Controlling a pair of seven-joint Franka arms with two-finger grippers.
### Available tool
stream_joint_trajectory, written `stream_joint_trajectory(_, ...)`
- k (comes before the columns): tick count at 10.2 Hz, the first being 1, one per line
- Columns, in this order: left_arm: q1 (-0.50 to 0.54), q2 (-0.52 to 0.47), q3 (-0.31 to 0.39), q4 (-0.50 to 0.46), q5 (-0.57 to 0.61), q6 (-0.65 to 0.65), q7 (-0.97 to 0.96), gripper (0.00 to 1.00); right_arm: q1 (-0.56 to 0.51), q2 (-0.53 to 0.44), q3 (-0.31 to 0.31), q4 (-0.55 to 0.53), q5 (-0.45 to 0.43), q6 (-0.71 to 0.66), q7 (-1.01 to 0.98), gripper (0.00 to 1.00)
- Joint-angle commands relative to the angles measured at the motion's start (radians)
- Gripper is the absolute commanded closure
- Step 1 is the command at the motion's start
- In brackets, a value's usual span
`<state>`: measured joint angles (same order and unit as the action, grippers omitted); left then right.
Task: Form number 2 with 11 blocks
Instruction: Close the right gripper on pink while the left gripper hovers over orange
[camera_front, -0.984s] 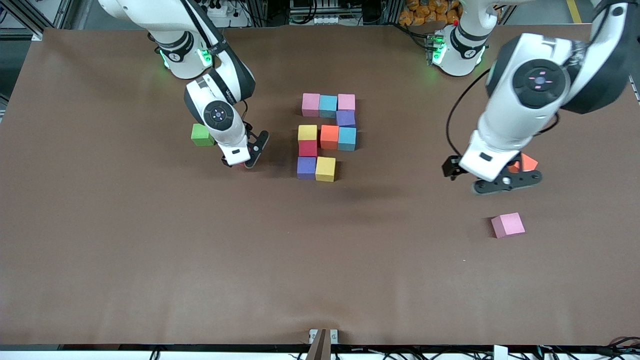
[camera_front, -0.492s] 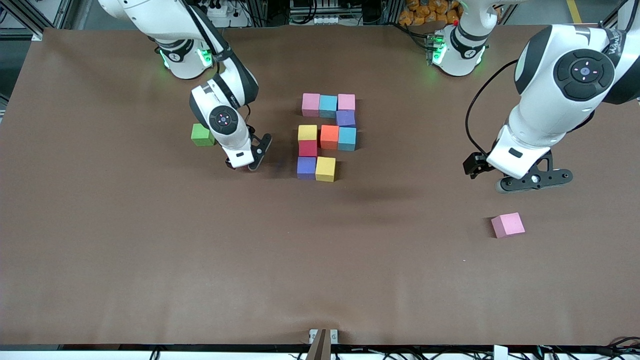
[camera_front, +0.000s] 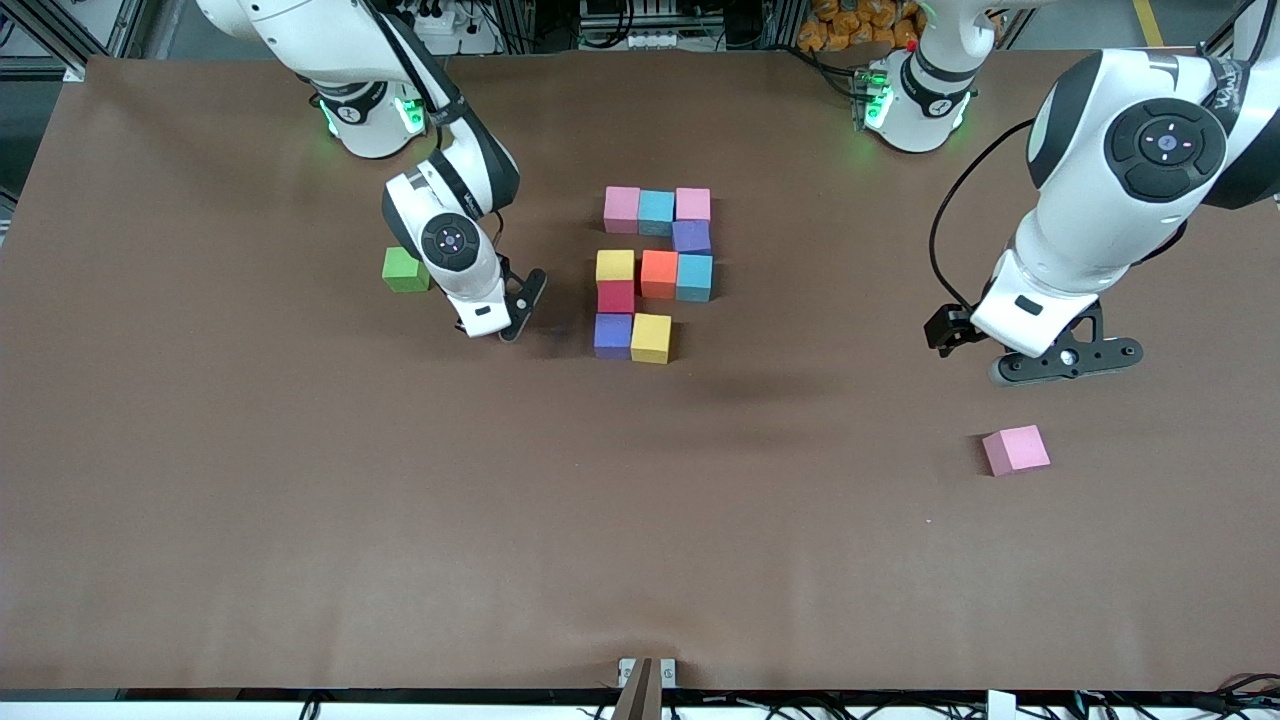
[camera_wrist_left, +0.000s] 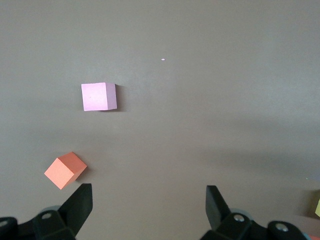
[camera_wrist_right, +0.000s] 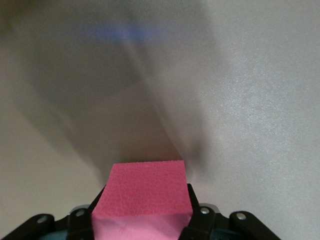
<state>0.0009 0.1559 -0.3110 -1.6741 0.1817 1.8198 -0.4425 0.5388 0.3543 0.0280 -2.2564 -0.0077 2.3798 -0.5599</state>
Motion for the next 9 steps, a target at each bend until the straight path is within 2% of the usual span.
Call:
stream_joint_trajectory(1, 0.01, -0.021, 0.0, 0.004, -0.024, -0.028, 0.021, 0.0, 0.004, -0.009, -0.008, 0.009, -0.017, -0.025, -0.003, 0.52)
stream_joint_trajectory(4, 0.039, -0.05, 0.007, 0.017, -0.018, -0.073, 0.024, 0.0, -0.003, -0.086, -0.006, 0.009, -0.017, -0.082, -0.023, 0.51)
stream_joint_trajectory(6, 0.063, -0.073, 0.007, 0.02, -0.024, -0.082, 0.094, 0.0, -0.01, -0.13, -0.011, 0.015, -0.021, -0.09, -0.092, 0.51)
stream_joint_trajectory(9, 0.142, -0.081, 0.006, 0.069, -0.027, -0.137, 0.163, 0.0, 0.007, -0.15, -0.011, 0.104, -0.041, -0.131, -0.083, 0.51)
